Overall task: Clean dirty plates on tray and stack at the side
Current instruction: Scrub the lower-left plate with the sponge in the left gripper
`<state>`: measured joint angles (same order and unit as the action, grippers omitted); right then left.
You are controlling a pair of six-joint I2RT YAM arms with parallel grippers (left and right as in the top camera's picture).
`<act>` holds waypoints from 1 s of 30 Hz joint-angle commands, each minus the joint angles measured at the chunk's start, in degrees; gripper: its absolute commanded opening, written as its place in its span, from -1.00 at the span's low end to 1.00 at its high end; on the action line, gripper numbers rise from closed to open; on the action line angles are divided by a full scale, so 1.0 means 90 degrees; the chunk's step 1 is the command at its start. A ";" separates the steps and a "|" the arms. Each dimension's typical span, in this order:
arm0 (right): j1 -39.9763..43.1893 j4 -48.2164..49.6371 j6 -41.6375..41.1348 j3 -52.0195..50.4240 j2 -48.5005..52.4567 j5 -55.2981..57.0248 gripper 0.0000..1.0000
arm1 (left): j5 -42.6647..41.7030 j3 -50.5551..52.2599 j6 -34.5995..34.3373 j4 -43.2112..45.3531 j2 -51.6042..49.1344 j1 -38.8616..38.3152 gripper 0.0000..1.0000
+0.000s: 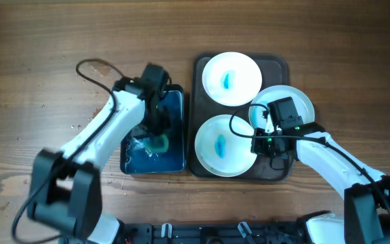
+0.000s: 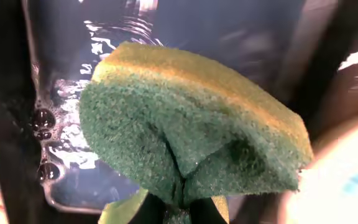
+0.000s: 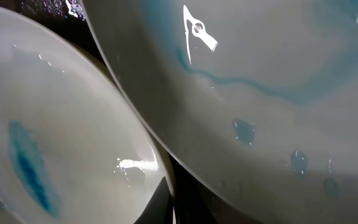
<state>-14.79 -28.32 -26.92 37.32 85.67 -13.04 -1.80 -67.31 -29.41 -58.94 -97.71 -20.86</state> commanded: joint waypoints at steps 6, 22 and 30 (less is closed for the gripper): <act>0.0015 -0.0148 -0.0022 -0.0044 0.0197 0.0306 -0.91 | -0.1518 -0.0629 -0.0347 0.0993 0.0338 -0.1205 -0.92; 0.0015 -0.0143 -0.0187 -0.0044 0.0197 0.0284 -0.91 | 0.0187 -0.0631 -0.1591 0.1137 -0.1834 -0.2314 -0.92; 0.0015 -0.0143 -0.0172 -0.0044 0.0197 0.0287 -0.92 | -0.0236 -0.0801 -0.1185 0.1069 -0.1678 -0.1848 -0.92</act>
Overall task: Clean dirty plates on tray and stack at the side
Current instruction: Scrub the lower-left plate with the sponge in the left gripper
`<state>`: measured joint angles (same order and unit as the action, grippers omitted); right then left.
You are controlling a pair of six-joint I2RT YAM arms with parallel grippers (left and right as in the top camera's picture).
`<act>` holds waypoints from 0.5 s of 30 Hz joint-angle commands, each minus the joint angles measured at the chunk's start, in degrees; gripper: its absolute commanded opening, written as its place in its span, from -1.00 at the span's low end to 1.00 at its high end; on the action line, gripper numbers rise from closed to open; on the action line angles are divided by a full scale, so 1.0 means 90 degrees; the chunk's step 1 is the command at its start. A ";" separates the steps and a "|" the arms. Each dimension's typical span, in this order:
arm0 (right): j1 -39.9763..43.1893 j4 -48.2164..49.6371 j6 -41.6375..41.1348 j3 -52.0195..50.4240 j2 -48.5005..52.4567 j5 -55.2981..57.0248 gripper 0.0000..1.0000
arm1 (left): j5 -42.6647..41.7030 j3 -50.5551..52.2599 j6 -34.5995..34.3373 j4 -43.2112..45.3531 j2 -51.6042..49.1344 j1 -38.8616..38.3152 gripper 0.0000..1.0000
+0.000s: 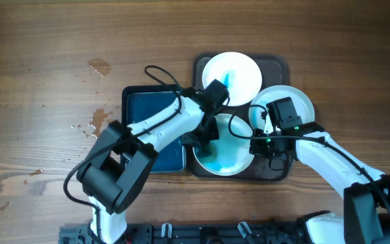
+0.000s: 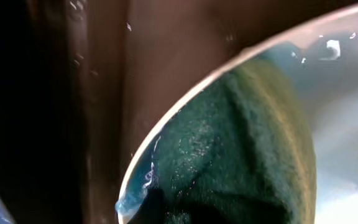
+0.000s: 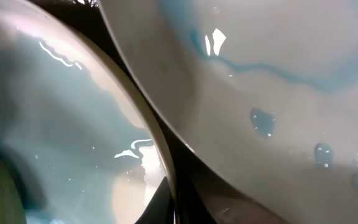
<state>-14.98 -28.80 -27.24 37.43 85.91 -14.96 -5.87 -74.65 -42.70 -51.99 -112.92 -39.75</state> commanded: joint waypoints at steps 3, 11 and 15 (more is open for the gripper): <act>0.0036 -0.0090 -0.0102 -0.0056 0.0170 0.0495 -0.91 | -0.1205 0.0185 0.0508 0.1273 -0.0039 0.0051 -0.92; 0.0036 -0.0138 0.0032 -0.0056 0.0170 0.0495 -0.91 | -0.1987 0.0398 0.0452 0.2528 -0.0046 -0.0835 -0.92; 0.0036 -0.0185 0.0034 -0.0056 0.0170 0.0495 -0.91 | -0.1622 0.0398 0.0379 0.2399 -0.0134 -0.0743 -0.92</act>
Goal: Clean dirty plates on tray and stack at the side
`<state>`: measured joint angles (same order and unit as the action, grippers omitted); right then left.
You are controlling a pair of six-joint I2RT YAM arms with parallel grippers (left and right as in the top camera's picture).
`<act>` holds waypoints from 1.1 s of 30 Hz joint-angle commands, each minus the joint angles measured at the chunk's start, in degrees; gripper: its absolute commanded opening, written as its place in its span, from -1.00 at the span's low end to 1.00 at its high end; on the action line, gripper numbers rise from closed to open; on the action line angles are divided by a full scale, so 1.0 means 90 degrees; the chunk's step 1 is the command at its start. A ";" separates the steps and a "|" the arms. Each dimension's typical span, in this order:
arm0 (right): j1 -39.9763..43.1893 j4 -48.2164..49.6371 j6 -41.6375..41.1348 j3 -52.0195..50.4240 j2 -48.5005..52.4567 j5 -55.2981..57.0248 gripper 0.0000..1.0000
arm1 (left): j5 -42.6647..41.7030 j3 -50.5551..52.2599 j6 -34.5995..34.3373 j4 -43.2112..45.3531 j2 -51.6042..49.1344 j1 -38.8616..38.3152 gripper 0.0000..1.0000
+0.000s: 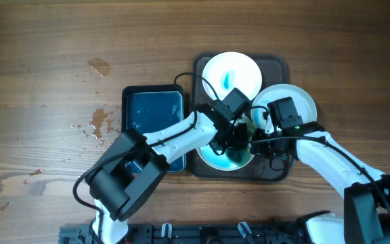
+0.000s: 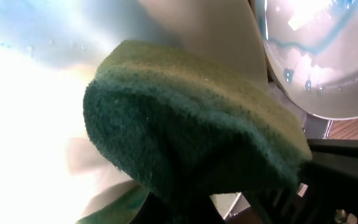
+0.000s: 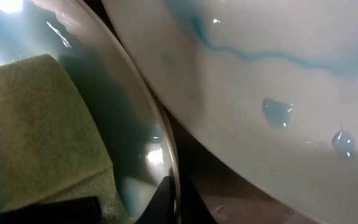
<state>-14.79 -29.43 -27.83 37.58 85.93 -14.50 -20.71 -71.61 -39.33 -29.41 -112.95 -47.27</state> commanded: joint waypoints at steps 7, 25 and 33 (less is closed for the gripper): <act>0.0015 -0.0114 0.0092 -0.0073 0.0168 0.0444 -0.92 | 0.1632 -0.0005 -0.0189 -0.1581 -0.0041 0.0933 -0.92; 0.0015 0.0308 0.0850 -0.0073 0.0168 0.0457 -0.91 | 0.2526 0.0600 0.0663 -0.3087 0.2307 0.3143 -0.92; -0.0012 -0.1681 0.0648 0.1117 -0.0192 0.0491 -0.92 | 0.2106 0.2152 0.0685 -0.1926 0.2334 0.3509 -0.77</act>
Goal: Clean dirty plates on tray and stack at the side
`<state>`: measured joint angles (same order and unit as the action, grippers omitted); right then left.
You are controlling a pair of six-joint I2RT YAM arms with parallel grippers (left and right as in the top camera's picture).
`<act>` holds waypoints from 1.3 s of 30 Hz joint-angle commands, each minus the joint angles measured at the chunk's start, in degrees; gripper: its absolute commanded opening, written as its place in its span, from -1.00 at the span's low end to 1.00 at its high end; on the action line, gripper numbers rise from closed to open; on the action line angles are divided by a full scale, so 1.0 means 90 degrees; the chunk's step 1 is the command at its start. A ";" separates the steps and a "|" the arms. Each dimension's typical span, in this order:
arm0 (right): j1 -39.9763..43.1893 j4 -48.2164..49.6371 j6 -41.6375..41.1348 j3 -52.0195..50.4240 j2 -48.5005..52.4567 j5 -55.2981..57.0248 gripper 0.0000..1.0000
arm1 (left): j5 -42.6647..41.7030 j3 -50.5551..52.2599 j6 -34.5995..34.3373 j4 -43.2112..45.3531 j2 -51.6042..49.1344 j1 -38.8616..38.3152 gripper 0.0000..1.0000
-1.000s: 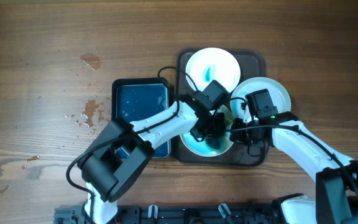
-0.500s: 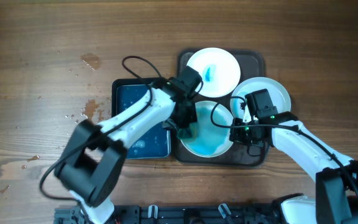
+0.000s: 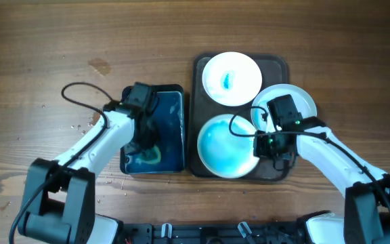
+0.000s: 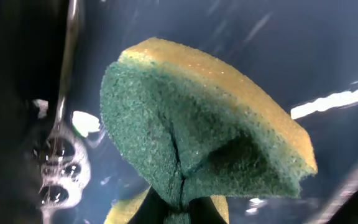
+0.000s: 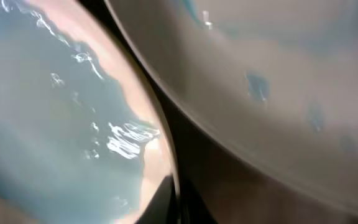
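On the dark tray [image 3: 276, 64] the front plate [image 3: 225, 149] carries a pale blue watery film. My right gripper [image 3: 260, 144] is shut on its right rim, and that rim [image 5: 169, 186] sits between the jaws. A far plate [image 3: 231, 78] has a blue smear. A third plate [image 3: 296, 98] lies at the tray's right edge, close over the front plate [image 5: 278, 74]. My left gripper [image 3: 144, 144] is shut on a green and yellow sponge [image 4: 197, 130] over the water basin [image 3: 171, 129].
The basin of blue water stands just left of the tray, with bubbles [image 4: 58, 180] at its near left corner. Water spots [image 3: 100, 66] mark the wooden table to the left. Each arm's cable loops beside it.
My left gripper, still shut on the sponge, was on the right side of the front plate and is now over the basin. The right gripper holds the same rim.
First the sponge hung over the basin and the front plate had a blue streak. Then the sponge was at that plate's left rim, then on its right side, with the streak spread to a pale blue film. Now the sponge is back over the basin.
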<state>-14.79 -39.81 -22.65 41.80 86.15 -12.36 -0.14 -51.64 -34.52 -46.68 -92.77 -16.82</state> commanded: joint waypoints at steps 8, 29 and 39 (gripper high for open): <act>-0.0765 -0.2147 0.0668 0.2642 -0.0432 0.0236 -0.91 | -0.0432 -0.1081 0.0481 -0.1406 0.1404 0.0593 0.68; -0.5595 -0.0148 -0.0646 0.3742 0.0712 0.8451 -0.91 | -0.0333 -0.1360 0.0478 -0.1965 0.3912 0.0996 1.00; -0.6613 0.0117 -0.0095 0.3742 0.0605 0.9950 -0.91 | -0.0330 -0.1360 0.0478 -0.1965 0.3915 0.0996 1.00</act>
<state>-73.34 -40.38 -26.55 73.80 93.21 72.31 -3.29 -63.20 -30.85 -64.31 -57.43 -8.23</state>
